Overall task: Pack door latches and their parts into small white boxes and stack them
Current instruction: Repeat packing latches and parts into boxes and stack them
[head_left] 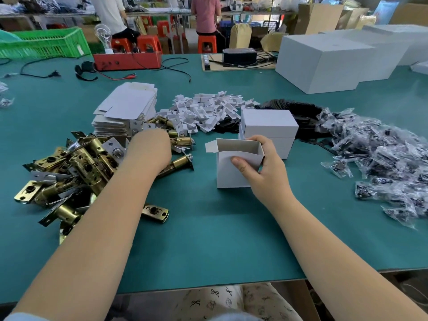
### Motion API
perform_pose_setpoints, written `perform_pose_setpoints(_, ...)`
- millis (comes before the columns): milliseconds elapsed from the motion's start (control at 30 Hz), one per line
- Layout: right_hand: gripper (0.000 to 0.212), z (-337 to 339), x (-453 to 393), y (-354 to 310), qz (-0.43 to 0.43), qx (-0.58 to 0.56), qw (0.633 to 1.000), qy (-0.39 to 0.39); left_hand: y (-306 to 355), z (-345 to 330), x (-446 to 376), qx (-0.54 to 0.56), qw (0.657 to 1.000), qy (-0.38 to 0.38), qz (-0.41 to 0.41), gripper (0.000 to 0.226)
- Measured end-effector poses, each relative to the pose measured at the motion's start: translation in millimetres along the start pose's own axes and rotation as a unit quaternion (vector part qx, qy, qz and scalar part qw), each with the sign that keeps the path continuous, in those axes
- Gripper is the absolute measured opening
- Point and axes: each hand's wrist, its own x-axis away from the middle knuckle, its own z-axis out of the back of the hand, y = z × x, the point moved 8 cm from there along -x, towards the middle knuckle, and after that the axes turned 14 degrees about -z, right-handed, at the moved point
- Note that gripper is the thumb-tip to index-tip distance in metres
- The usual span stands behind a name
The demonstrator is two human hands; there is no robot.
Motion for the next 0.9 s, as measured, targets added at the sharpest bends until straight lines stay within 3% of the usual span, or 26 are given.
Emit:
perform_pose_setpoints(100,0.039,-1,-1,0,-0.001,0.004,1.000,-0.002,-4,36,22,0.070,0.994,0.079,0.012,0.023)
perform_pose_setpoints(200,0.041,0,-1,-2,0.001,0.004,1.000,0.003,-2,86,47,0.187,0.964,0.190,-0.005,0.024)
perform_pose_setpoints(300,0.043,1,-1,-2,0.003,-0.001,1.000,0.006,18,125,66,0.340,0.901,0.260,-0.072,0.013)
perform_pose_setpoints(367,0.043,2,-1,-1,0.004,0.002,1.000,0.007,38,139,69,0.453,0.838,0.276,-0.124,0.018)
perform_pose_setpoints(433,0.042,2,-2,-1,0.005,0.008,1.000,0.006,59,141,64,0.500,0.807,0.270,-0.160,0.019)
perform_pose_setpoints(700,0.041,2,-3,-4,0.008,-0.009,1.000,0.012,96,108,36,0.504,0.802,0.254,-0.194,0.016)
perform_pose_setpoints(833,0.058,2,-7,2,-0.001,-0.033,0.999,0.012,95,106,40,0.477,0.812,0.256,-0.218,0.019)
perform_pose_setpoints(900,0.050,1,-8,2,-0.008,-0.032,0.999,0.005,93,106,44,0.473,0.811,0.262,-0.223,0.021)
